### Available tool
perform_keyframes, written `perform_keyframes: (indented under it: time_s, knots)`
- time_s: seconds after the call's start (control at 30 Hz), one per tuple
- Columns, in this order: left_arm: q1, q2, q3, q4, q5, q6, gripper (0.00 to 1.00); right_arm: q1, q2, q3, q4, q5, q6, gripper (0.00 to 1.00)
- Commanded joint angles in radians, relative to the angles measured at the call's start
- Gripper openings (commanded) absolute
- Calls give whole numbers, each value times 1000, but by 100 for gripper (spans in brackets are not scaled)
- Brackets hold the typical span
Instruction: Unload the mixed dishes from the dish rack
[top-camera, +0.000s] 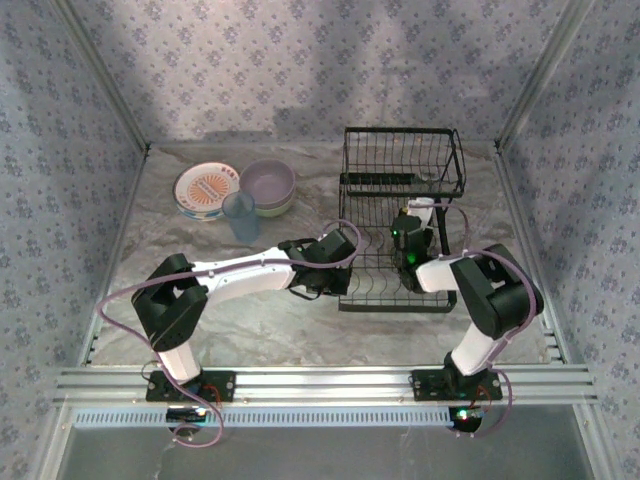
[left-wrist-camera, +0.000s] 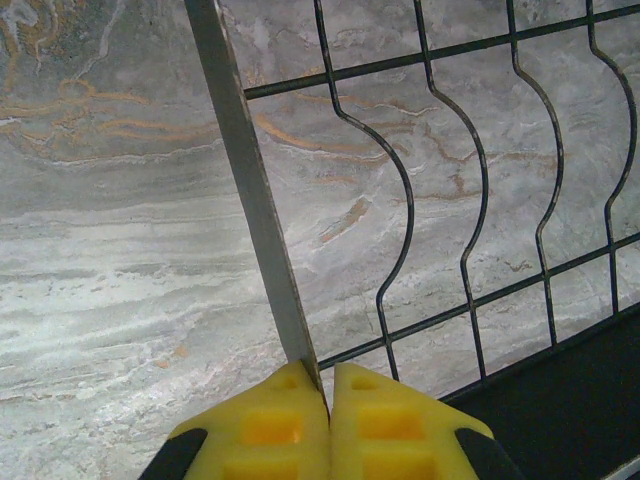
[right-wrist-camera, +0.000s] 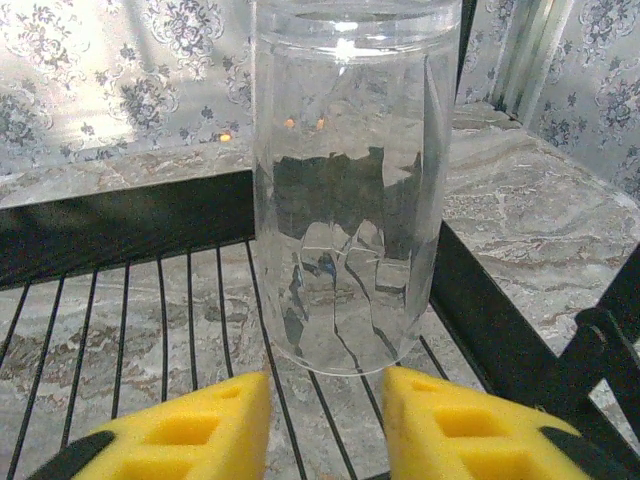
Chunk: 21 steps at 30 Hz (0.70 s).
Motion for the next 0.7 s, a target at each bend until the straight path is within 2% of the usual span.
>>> perform_keyframes:
  time_s: [0.0, 0.1, 0.2, 0.4, 0.67]
  knots:
    - [-4, 24, 0, 5, 116, 85, 0, -1, -37, -9, -14, 26, 6, 37]
    - [-2, 13, -11, 7, 114, 84, 0, -11, -44, -21, -6, 16, 24, 31]
    - [2, 10, -9, 4, 113, 86, 0, -9, -64, -29, -18, 11, 46, 31]
    - [4, -10, -27, 21, 113, 82, 0, -16, -82, -21, -90, 30, 75, 65]
    - [4, -32, -46, 27, 120, 88, 0, -54, -5, 102, -218, 7, 128, 80]
